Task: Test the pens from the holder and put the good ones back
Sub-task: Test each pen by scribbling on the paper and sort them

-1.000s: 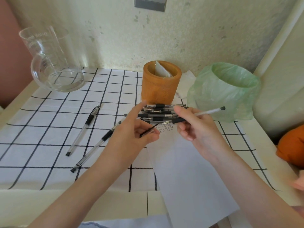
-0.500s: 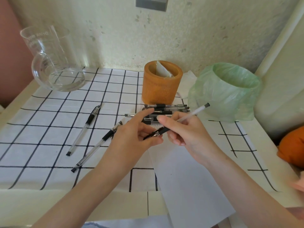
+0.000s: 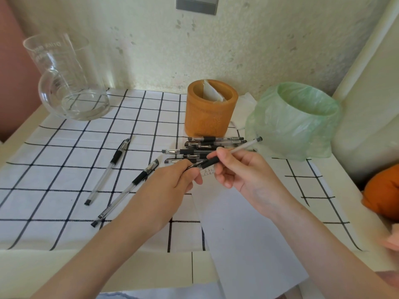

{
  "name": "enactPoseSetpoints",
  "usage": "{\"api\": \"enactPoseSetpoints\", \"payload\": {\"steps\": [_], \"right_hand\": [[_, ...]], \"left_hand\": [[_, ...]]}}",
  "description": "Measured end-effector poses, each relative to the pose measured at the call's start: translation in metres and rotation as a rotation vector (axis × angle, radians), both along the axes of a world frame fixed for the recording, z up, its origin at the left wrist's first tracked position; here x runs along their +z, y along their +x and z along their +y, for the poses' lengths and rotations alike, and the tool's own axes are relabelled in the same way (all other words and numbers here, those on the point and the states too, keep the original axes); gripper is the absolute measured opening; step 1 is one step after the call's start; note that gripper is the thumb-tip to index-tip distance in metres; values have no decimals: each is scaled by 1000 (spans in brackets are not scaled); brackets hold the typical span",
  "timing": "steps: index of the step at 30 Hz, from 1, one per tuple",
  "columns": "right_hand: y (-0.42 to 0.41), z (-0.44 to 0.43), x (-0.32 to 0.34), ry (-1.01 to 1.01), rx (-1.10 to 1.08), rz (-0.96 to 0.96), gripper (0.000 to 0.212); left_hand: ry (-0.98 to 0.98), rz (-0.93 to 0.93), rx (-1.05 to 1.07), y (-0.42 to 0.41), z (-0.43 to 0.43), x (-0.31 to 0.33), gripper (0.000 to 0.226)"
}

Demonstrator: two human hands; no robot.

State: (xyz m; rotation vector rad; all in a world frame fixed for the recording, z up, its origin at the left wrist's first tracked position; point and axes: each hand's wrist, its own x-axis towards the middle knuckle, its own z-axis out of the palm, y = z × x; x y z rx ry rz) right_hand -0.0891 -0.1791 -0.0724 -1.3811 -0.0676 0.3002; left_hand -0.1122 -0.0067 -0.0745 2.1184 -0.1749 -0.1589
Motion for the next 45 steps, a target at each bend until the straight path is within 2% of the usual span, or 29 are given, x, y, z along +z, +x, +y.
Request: {"api": "enactPoseSetpoints", "payload": {"steps": [7, 11, 14, 18, 19, 21, 25, 28, 31, 37, 39, 41, 45], "right_hand": [[-3, 6, -5, 27, 9, 8, 29], [-4, 13, -10, 80, -21, 100, 29], [0, 14, -8, 97, -24, 184, 34], [5, 11, -6, 135, -27, 250, 22], [7, 10, -5, 146, -44, 253, 21], [13, 8, -1, 166, -110, 240, 18], [26, 3, 5, 255, -230, 276, 25], [31, 3, 6, 327, -219, 347, 27], [33, 2, 8, 333, -155, 361, 23], [32, -2, 7, 186, -142, 289, 21], [31, -4, 6, 151, -143, 282, 22], [31, -4, 3, 113, -139, 281, 23], [34, -6, -3, 58, -154, 287, 24]], "left_hand": [[69, -28, 3, -5, 2, -2, 29], [99, 5, 24, 0, 5, -1, 28], [245, -81, 40, 5, 11, -1, 24], [283, -109, 25, 6, 12, -3, 20], [281, -91, 48, 6, 12, -3, 21], [324, -68, 130, 6, 15, -6, 38], [644, -194, 268, 4, 26, -8, 38], [847, -190, 277, 3, 29, -9, 37], [923, -147, 297, 5, 34, -12, 37], [1006, -50, 250, 9, 38, -16, 26], [995, -54, 242, 10, 38, -15, 23], [905, -64, 270, 11, 36, -14, 25], [584, -111, 331, 11, 33, -8, 21]]}}
